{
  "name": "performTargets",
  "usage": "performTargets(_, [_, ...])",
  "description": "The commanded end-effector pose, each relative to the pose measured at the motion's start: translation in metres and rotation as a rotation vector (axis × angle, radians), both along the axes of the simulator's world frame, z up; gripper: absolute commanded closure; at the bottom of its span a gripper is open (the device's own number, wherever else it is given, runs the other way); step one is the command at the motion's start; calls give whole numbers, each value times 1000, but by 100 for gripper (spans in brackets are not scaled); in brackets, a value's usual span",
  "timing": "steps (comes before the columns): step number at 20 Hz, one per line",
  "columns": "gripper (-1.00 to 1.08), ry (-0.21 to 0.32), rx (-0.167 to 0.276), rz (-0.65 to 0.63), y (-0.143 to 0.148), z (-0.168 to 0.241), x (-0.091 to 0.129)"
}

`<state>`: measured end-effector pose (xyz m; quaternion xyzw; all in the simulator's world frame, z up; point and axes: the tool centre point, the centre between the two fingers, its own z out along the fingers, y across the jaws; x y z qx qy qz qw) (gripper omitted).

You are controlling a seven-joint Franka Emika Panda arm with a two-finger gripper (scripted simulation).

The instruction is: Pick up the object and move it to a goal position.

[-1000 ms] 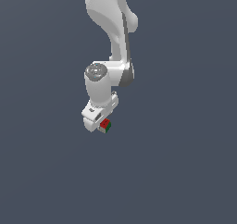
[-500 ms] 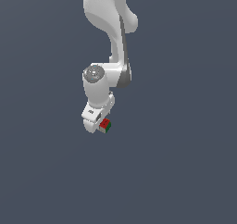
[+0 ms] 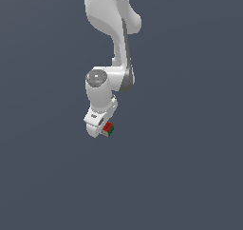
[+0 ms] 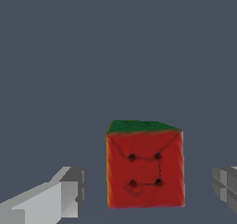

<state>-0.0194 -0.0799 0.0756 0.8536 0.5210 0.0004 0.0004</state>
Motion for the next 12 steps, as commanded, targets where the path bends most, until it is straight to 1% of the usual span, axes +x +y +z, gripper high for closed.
performTargets(1, [-92, 1, 0, 1, 0, -10, -1])
performTargets(6, [-92, 1, 0, 4, 0, -35, -1])
performTargets(11, [-92, 1, 0, 4, 0, -42, 0])
performTargets(12, [108, 1, 0, 4, 0, -42, 0])
